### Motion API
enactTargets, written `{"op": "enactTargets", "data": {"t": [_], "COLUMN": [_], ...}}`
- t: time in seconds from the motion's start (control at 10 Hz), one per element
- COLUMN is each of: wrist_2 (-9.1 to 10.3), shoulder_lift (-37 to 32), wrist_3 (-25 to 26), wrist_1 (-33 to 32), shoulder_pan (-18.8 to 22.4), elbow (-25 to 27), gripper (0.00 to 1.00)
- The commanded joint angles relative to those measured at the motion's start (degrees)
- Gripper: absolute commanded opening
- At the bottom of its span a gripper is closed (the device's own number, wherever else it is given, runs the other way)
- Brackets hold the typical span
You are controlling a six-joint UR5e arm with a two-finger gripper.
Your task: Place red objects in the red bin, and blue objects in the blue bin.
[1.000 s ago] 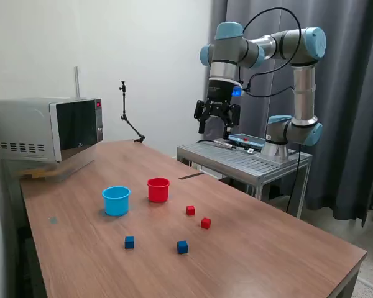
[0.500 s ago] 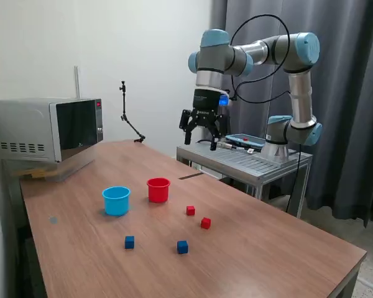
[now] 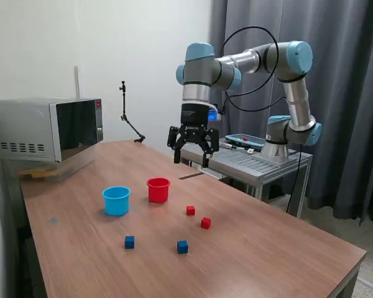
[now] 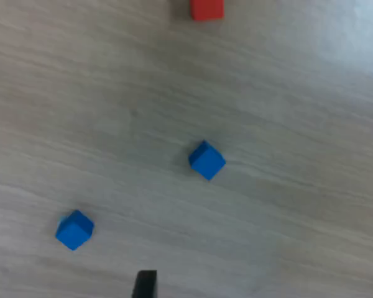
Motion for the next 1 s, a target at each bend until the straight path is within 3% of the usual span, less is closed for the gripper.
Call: {"op": "enactTargets", "data": {"t": [0.0, 0.2, 0.6, 0.8, 0.9], "wrist_2": [0.47, 0.38, -0.58, -3.56, -3.75], "shoulder_lift": [3.6, 7.0, 12.4, 12.9, 13.4], "wrist_3": [0.0, 0.8, 9.5, 11.2, 12.0], "wrist_1": [-0.6, -1.1, -5.4, -6.2, -6.9], "shoulder_pan": [0.0, 0.0, -0.4, -0.6, -0.8], "elbow": [-2.8, -6.4, -10.1, -10.1, -10.3], "gripper": [1.0, 1.0, 1.0, 1.0, 1.0]}}
